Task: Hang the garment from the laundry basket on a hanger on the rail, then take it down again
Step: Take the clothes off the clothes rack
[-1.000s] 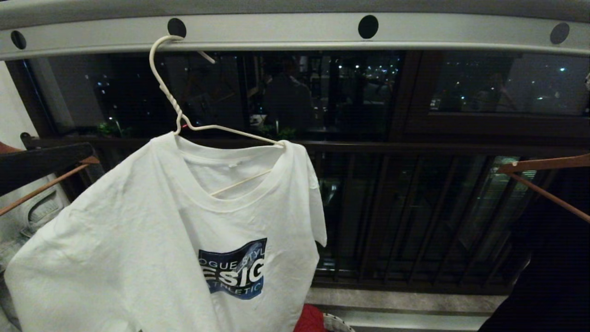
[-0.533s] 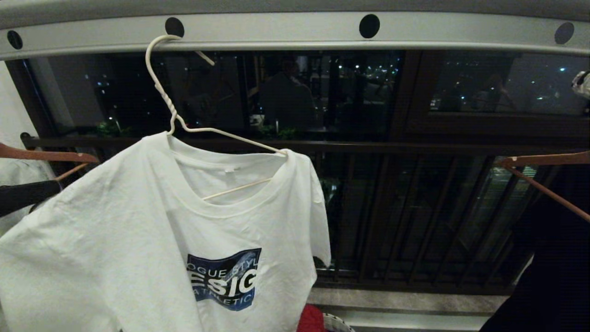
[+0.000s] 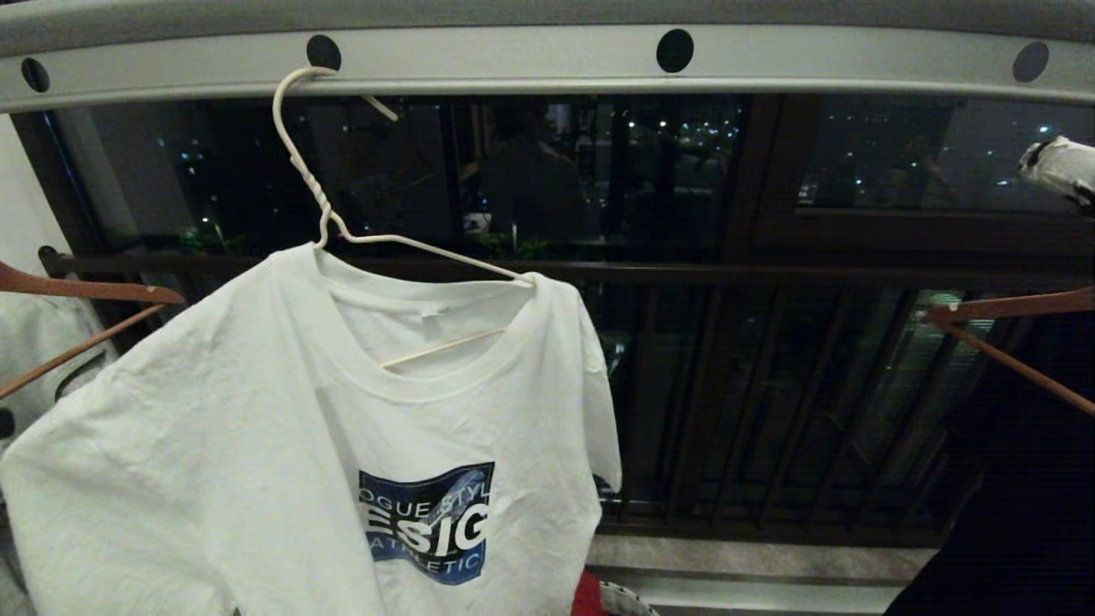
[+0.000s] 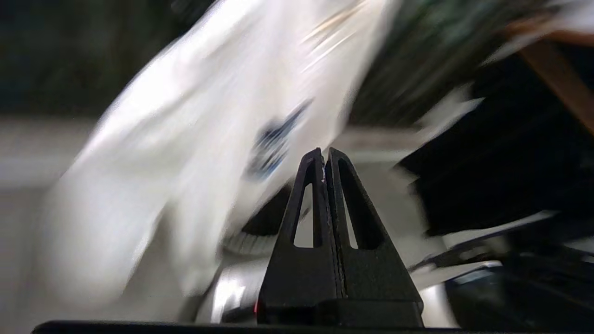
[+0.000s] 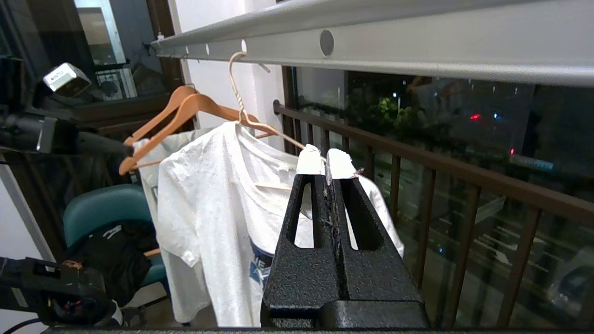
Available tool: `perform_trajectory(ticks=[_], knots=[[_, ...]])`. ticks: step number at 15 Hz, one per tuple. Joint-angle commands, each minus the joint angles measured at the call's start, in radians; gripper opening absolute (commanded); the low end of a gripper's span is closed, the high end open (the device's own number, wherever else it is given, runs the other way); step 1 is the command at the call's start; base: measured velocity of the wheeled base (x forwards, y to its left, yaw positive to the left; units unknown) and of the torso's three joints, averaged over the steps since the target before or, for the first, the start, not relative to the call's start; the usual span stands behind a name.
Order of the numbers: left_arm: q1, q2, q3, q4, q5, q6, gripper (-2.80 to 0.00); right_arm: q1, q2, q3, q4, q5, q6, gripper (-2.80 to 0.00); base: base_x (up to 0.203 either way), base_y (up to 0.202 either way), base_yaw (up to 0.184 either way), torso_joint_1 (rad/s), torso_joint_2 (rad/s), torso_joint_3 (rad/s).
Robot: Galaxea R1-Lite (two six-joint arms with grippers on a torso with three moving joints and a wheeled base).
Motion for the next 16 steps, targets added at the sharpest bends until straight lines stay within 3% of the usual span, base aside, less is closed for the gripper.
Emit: perform_trajectory(ticks=[1, 4, 5, 6, 7, 10, 16], knots=[[0.0, 0.063, -0.046, 0.159, 0.12, 0.024, -2.8, 0.0, 0.016, 0.001, -0.005, 0.004, 0.002, -2.8, 0.0, 0.0, 0.0, 0.0, 0.0, 0.0], [-0.001, 0.074, 0.04, 0.182, 0.216, 0.056, -2.8, 0.0, 0.02, 0.004, -0.005, 0.004, 0.002, -2.8, 0.0, 0.0, 0.0, 0.0, 0.0, 0.0], [-0.001, 0.078, 0.07, 0.18, 0.256, 0.093, -2.8, 0.0, 0.021, 0.004, -0.005, 0.004, 0.002, -2.8, 0.0, 0.0, 0.0, 0.0, 0.0, 0.0], [-0.001, 0.075, 0.097, 0.176, 0.28, 0.138, 0.0, 0.0, 0.023, 0.004, -0.005, 0.004, 0.002, -2.8, 0.0, 0.0, 0.0, 0.0, 0.0, 0.0], [-0.002, 0.07, 0.119, 0.173, 0.284, 0.18, 0.0, 0.0, 0.024, 0.004, -0.005, 0.004, 0.002, -2.8, 0.0, 0.0, 0.0, 0.0, 0.0, 0.0], [-0.002, 0.057, 0.127, 0.186, 0.294, 0.193, 0.0, 0.0, 0.029, 0.006, -0.005, 0.004, 0.002, -2.8, 0.0, 0.0, 0.0, 0.0, 0.0, 0.0], [-0.002, 0.035, 0.161, 0.187, 0.576, 0.201, 0.0, 0.0, 0.041, 0.009, -0.006, 0.004, 0.002, -2.8, 0.0, 0.0, 0.0, 0.0, 0.0, 0.0]])
